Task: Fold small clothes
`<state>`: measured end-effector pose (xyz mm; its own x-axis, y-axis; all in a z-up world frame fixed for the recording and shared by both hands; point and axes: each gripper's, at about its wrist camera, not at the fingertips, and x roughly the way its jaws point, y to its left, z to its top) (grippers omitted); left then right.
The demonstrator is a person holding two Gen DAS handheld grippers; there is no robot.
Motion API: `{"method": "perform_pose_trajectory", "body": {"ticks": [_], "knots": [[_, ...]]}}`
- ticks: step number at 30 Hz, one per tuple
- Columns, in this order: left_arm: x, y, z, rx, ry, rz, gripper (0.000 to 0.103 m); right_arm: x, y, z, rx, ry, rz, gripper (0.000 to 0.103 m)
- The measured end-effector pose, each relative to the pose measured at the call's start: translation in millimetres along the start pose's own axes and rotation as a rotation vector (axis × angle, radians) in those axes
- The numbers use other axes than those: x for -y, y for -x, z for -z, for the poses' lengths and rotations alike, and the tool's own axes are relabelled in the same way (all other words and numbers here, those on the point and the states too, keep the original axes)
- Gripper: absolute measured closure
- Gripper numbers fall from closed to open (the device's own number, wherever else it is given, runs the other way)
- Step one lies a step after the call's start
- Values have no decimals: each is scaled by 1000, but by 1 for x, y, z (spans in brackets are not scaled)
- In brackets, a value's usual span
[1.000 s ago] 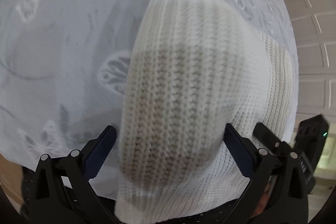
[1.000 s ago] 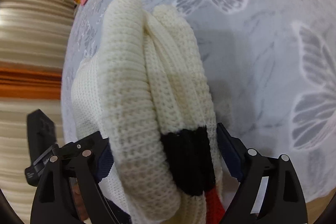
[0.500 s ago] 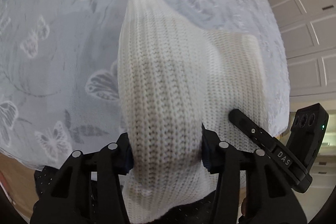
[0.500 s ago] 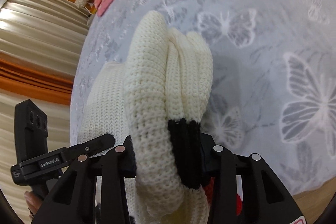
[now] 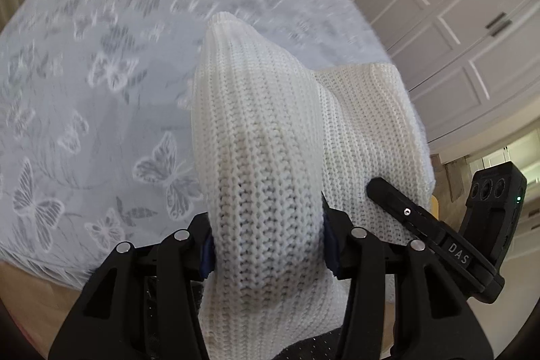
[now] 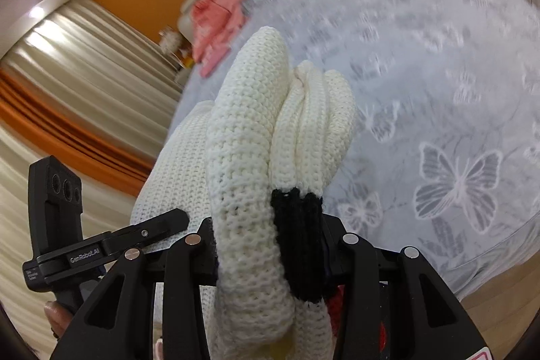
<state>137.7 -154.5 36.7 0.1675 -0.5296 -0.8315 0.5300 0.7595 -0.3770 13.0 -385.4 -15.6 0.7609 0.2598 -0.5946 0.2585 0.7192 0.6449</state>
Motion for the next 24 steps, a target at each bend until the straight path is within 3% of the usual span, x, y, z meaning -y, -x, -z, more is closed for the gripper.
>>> {"method": "perform_pose_trajectory", "body": {"ticks": [15,24], "knots": [[27,145,23,296,-130,16,56,-109,96,15,210,217,-113,64],[20,213,26,469,-178,-5,55,-175,119,12,291,346,-177,64]]}}
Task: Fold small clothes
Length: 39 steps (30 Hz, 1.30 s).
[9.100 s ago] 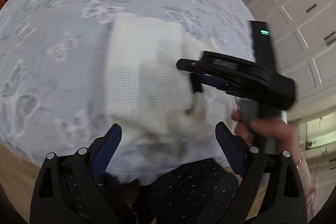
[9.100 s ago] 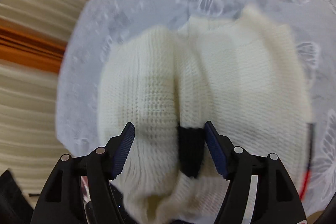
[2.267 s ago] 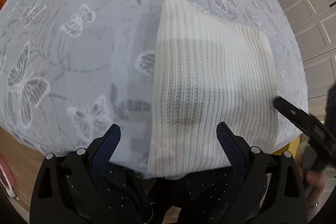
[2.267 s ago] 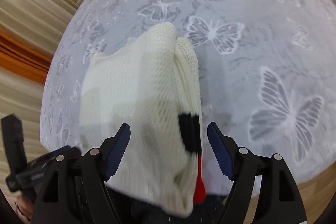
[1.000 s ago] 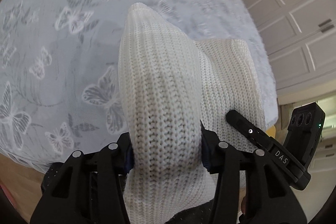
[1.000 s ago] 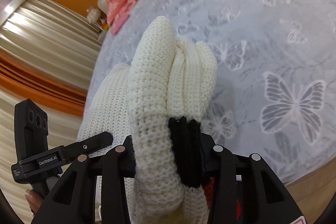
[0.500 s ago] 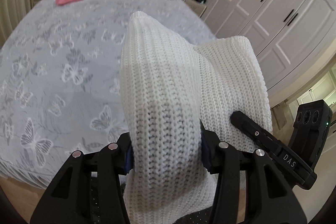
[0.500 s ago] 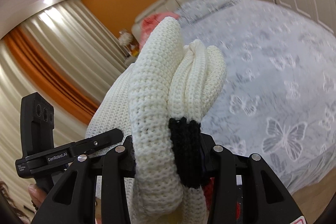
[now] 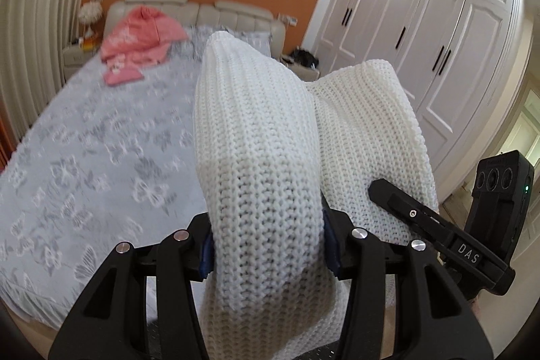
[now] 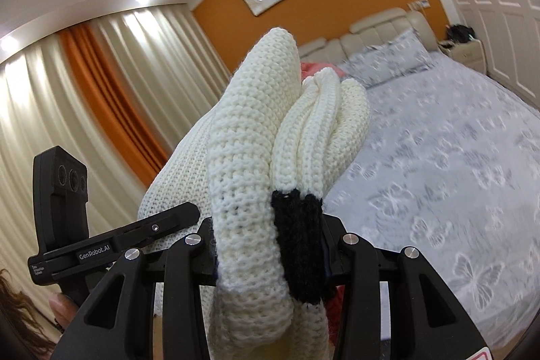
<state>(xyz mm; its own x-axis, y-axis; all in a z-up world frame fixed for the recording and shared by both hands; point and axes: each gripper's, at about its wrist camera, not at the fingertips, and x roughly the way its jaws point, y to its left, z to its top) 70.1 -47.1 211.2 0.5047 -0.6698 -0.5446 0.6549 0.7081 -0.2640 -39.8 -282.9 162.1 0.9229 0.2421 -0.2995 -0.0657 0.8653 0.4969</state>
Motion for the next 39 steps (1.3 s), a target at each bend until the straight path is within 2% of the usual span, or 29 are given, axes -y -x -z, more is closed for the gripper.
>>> {"method": "perform_pose_trajectory", "body": {"ticks": [11,19,23,30,35,37,39], "knots": [[-54,39,-25,98,3,-104,55,-58,-57,-14,-11,69,-88,64],[-104,40,-29,104,24,-161,54,-79,-115,-10,-58,67,-126,64],[-135,28,-27,76,46,-187,54,-82,-155,3,-99,48,-130,64],[-204,-22,-3,-35,116,-212,54,-68,-234,46,-227,-8,-98,64],[-252,-91,52,-119,172,-207,54,-27,-295,105,-334,-53,-27,63],[-270,-123,78,-146,192,-222,53,-3,-322,134,-382,-82,10,59],[-288,-157,108,-164,213,-243,47,32,-355,172,-493,-133,96,55]]}}
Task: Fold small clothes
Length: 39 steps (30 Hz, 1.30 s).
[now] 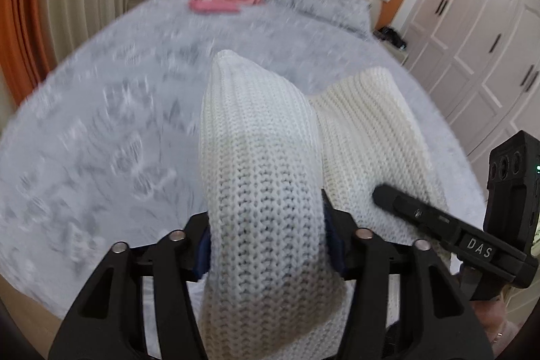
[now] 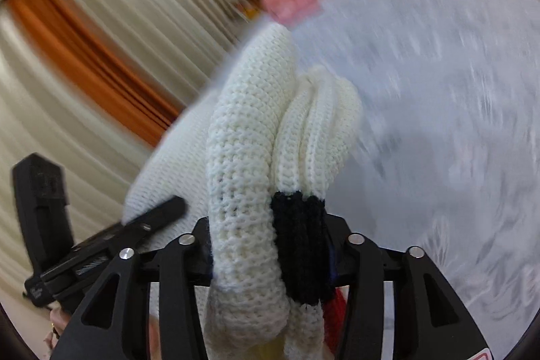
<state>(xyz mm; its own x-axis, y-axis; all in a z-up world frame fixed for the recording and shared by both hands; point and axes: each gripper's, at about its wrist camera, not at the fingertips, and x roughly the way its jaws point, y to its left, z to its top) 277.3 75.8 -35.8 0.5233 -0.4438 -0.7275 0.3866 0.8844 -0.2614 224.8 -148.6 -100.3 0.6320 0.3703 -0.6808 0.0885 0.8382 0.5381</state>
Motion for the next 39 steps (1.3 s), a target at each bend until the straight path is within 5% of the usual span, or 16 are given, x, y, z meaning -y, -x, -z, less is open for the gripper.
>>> {"method": "perform_pose_trajectory", "body": {"ticks": [2,4,8,12,15,16,18,20,22,26,30,32,35,36,39], "knots": [[-16,-41,27,-68,15,-94,48,25,-27,12,-95,-46,109,56],[-28,-52,50,-123,5,-227,51,42,-18,24,-73,-83,159,56],[-23,-3,54,-28,-30,-279,38,22,29,23,22,-22,135,61],[-1,9,42,-41,-61,-299,33,-26,13,8,-46,144,80,72],[6,-9,42,-103,-59,-334,33,-21,-36,14,-179,185,189,74],[6,-16,44,-118,-64,-346,33,-10,-52,18,-235,177,231,82],[9,-25,48,-154,-81,-353,33,-6,-51,18,-231,157,243,84],[9,-22,52,-158,-91,-358,32,-9,-29,15,-167,120,198,74],[5,-25,56,-167,-94,-362,27,-5,-16,11,-120,94,220,30],[0,-37,55,-195,-87,-366,25,25,-36,4,-163,53,331,28],[-10,-54,58,-233,-77,-331,15,58,-70,3,-266,-147,167,26],[-27,-73,63,-285,4,-229,15,62,-79,10,-292,-208,86,32],[-62,-95,74,-347,239,-15,35,56,-75,15,-271,-230,48,57],[-63,-93,71,-338,249,-7,50,49,-67,11,-254,-208,42,61],[-41,-69,51,-300,162,2,66,31,-32,-3,-176,-123,25,64]]}}
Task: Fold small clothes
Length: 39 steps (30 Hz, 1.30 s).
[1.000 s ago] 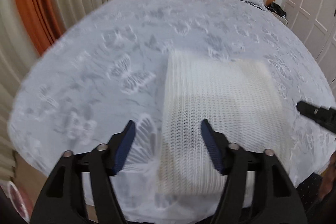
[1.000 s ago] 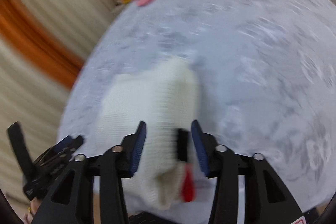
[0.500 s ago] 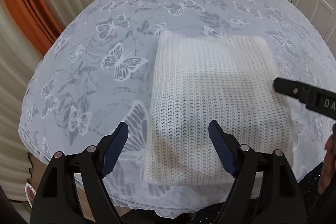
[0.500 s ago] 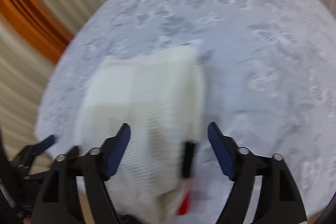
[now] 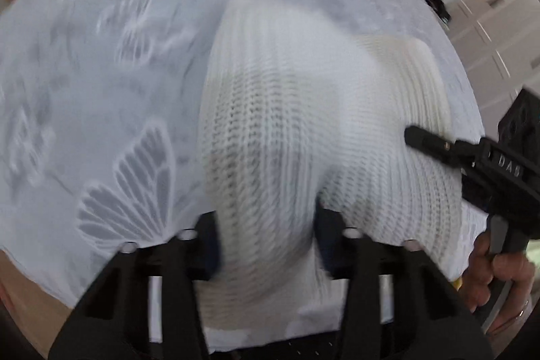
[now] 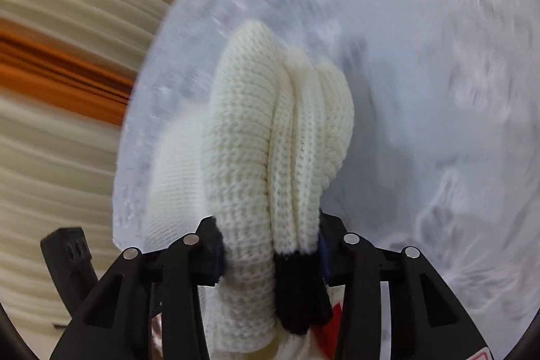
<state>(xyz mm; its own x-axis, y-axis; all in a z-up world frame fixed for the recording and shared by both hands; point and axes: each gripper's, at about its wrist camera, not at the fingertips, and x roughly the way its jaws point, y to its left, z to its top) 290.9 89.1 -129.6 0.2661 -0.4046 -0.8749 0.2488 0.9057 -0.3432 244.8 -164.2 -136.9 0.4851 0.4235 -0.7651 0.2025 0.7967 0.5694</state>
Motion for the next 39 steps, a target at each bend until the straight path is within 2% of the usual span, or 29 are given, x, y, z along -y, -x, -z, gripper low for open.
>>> {"method": "perform_pose_trajectory", "body": {"ticks": [3,4,5,7,8,10,11,12,13,15,17,18,21,24,26,27,28,29,30,31,32,36,38,39], "knots": [[24,16,-5,41,-45,37,63,3,24,-4,62,56,63,63],[29,12,-5,36,-52,31,60,11,22,-6,56,58,92,58],[34,3,-5,26,-64,7,56,21,14,-7,32,50,122,56],[42,-24,-2,-25,-90,-97,54,45,-8,-7,-79,6,224,54],[45,-31,1,-42,-100,-134,50,48,-2,-6,-64,-12,203,54],[56,-22,7,10,-135,-198,49,30,38,3,80,37,204,55],[62,-15,11,35,-167,-237,43,20,50,8,118,69,205,55],[70,-8,14,64,-213,-293,38,8,65,17,150,110,185,59],[78,-3,17,89,-251,-337,38,2,66,18,142,127,172,69],[85,1,19,93,-288,-367,38,-9,52,25,72,187,188,79],[88,2,20,76,-301,-372,38,-5,15,35,-26,240,263,81],[91,4,20,74,-303,-374,38,2,3,32,-57,244,290,86],[94,11,22,80,-315,-394,37,-3,17,27,-28,220,285,87],[96,21,29,87,-311,-411,28,-29,48,29,31,283,263,87],[94,27,33,88,-294,-409,28,-37,58,38,30,303,255,71],[95,29,34,89,-288,-407,28,-38,57,44,11,309,251,51],[95,31,36,90,-283,-408,28,-36,53,46,-5,313,263,40],[96,34,38,91,-280,-409,28,-31,44,54,-30,319,295,40],[96,35,39,91,-279,-409,27,-24,35,58,-67,319,310,46],[96,37,41,93,-279,-413,27,-19,27,60,-98,318,304,86],[96,37,42,94,-279,-415,26,-9,17,64,-141,296,301,94],[93,39,51,80,-279,-439,26,12,43,55,-71,190,256,94],[90,39,54,71,-274,-446,26,21,41,54,-95,191,266,93],[89,37,55,63,-268,-449,26,28,30,56,-144,197,277,93]]}}
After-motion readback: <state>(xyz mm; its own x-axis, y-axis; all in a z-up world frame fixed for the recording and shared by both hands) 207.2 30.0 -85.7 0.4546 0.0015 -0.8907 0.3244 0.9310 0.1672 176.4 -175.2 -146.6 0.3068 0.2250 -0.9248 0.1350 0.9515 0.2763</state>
